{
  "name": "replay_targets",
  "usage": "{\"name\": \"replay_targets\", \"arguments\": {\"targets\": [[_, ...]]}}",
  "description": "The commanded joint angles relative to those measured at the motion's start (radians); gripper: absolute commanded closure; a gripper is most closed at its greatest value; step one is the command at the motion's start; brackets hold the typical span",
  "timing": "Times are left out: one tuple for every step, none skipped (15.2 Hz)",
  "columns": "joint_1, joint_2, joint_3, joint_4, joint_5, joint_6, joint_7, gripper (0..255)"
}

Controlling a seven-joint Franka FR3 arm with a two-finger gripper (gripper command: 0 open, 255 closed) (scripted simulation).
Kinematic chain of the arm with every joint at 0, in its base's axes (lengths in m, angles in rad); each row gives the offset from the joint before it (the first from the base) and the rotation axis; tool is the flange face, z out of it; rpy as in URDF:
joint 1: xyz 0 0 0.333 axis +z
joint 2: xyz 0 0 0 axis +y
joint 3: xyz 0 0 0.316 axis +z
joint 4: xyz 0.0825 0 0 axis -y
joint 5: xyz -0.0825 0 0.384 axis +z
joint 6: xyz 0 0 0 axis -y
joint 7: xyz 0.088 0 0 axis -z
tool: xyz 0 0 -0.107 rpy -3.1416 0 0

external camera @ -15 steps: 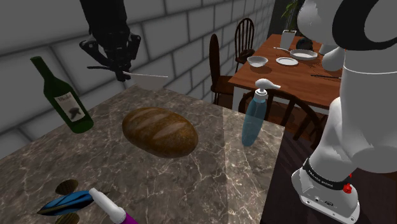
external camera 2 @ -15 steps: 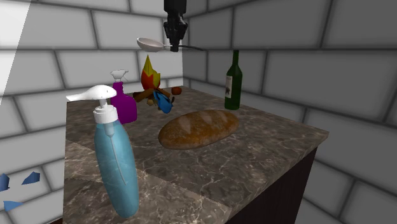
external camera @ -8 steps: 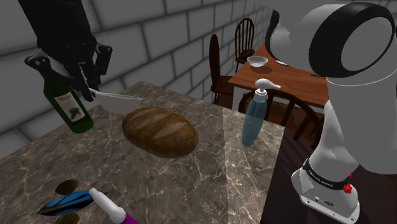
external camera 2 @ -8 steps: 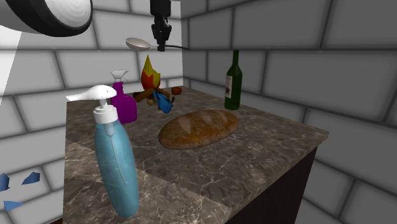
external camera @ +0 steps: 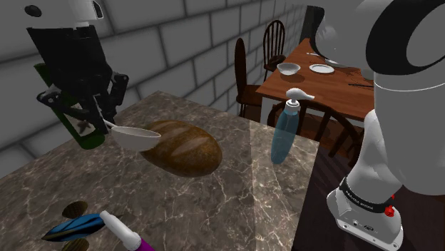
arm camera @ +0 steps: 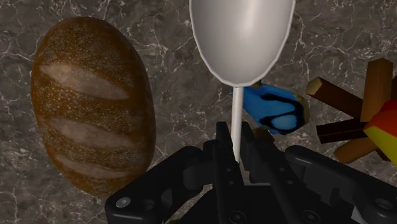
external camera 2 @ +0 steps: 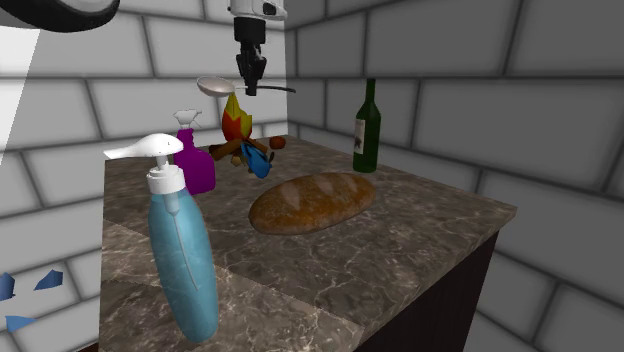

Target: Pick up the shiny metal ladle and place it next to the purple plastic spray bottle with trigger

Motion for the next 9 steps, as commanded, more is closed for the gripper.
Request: {"name": "replay_targets", "arguments": {"targets": [[-0.008, -0.017, 0.000, -0.055, 0.006, 0.039, -0.003, 255], [-0.012, -0.025, 0.000, -0.081, 0.008, 0.057, -0.004, 255], [-0.015, -0.032, 0.000, -0.106, 0.011, 0.075, -0.006, 255], [-0.019, -0.039, 0.000, -0.130, 0.013, 0.092, -0.008, 255], [-0.022, -0.045, 0.000, -0.153, 0.015, 0.109, -0.009, 255], [-0.024, -0.051, 0.000, -0.175, 0.017, 0.125, -0.011, 255], [-0.027, -0.056, 0.000, -0.196, 0.019, 0.142, -0.012, 255], [-0.029, -0.060, 0.000, -0.217, 0.020, 0.157, -0.014, 255], [-0.031, -0.065, 0.000, -0.236, 0.022, 0.173, -0.015, 255]]}}
